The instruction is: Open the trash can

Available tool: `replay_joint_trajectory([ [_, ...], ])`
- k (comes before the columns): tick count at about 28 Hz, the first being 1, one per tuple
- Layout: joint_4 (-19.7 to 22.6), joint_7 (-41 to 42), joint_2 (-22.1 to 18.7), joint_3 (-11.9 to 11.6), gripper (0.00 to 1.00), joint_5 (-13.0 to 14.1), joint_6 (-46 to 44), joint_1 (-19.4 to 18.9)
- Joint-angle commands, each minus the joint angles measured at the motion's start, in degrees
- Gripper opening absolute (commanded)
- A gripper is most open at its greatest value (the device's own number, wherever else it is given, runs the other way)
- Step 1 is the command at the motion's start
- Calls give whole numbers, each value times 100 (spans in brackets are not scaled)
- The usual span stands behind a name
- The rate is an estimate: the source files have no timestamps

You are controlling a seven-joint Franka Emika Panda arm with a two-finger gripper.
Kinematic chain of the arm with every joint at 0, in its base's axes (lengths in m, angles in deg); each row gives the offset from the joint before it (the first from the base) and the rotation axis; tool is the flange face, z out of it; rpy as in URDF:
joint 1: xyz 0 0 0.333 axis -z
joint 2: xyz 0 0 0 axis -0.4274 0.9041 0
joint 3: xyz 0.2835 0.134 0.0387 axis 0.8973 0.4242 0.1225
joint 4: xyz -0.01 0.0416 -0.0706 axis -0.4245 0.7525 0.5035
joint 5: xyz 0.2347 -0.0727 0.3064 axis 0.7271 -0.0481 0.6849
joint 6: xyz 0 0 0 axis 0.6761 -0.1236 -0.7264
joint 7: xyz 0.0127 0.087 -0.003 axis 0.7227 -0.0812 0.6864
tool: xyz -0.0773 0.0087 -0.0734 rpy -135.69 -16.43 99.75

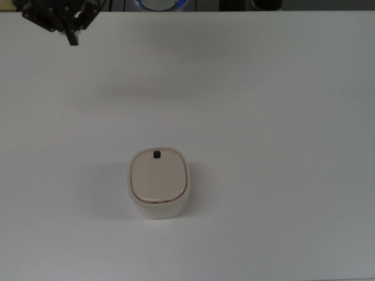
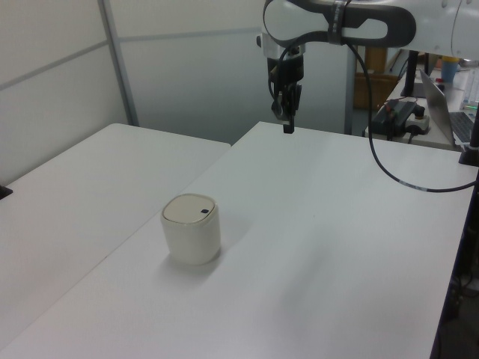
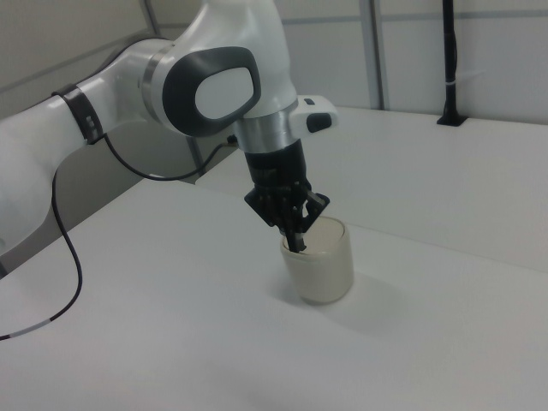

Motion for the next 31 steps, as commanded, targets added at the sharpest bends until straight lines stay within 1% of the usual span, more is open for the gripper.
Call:
replay_joint_trajectory([
  [1, 33, 101, 8, 41, 0, 348, 93, -39],
  [2, 42, 92, 17, 41, 0, 462, 181, -39],
  [3, 59, 66, 61, 84, 0, 637, 408, -39],
  [5, 68, 56, 87, 120, 0, 727, 594, -39],
  [8, 68, 56, 192, 173, 0, 745, 744, -39],
  [10, 68, 56, 316, 260, 0, 745, 928, -39],
  [14, 77, 56, 412, 331, 0, 841, 1428, -39],
  [15, 77, 56, 500, 383, 0, 867, 1630, -48],
  [18, 77, 56, 649, 480, 0, 877, 1868, -74],
  [23, 112, -66, 1036, 489, 0, 877, 2711, -346],
  [26, 147, -172, 1238, 489, 0, 807, 3089, -505],
  [31, 148, -216, 1405, 489, 0, 797, 3222, -619],
])
